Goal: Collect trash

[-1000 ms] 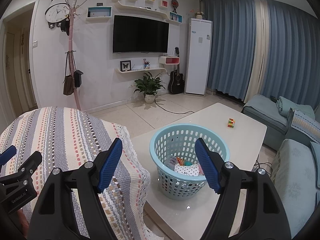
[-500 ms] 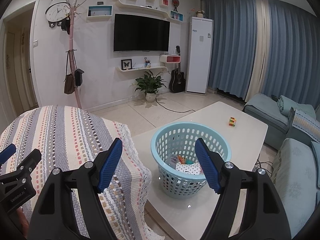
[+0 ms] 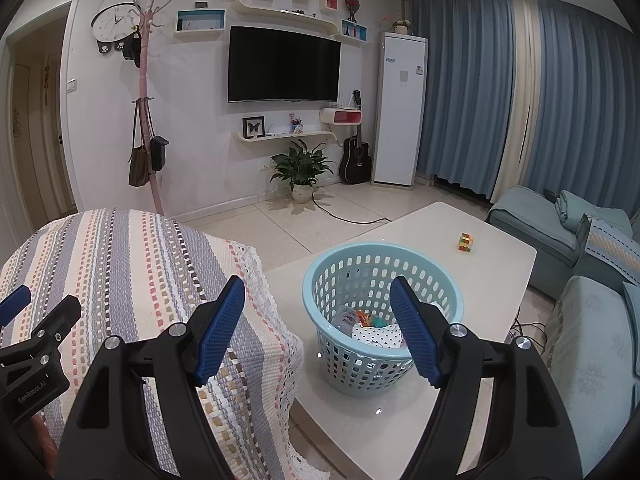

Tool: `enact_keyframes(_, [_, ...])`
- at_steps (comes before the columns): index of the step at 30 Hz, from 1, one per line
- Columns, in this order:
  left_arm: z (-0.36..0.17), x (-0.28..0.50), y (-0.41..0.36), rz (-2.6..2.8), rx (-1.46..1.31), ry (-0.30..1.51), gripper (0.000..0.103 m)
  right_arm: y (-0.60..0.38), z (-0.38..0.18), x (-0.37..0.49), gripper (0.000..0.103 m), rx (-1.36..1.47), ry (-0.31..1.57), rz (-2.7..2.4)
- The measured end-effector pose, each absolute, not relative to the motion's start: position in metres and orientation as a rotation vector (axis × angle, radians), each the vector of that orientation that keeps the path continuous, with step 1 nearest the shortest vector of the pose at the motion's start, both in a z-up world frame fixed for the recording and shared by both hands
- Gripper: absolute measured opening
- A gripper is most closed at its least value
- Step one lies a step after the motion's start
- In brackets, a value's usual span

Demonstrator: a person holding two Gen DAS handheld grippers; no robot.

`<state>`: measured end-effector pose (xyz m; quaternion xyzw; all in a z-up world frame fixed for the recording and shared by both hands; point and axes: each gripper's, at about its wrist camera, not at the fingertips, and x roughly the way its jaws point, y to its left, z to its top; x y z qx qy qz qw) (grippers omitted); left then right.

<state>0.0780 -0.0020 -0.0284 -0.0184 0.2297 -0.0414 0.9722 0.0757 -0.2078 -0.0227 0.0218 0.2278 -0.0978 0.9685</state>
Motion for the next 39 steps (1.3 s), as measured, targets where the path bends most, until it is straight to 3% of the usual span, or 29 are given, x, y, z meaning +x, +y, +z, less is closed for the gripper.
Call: enact_keyframes(39, [-0.0301,0.0809,0.0016,-0.09,-0.023,0.464,0.095,-0.205,-0.0256,0.0793,0.071,0.048,0.468,-0.159])
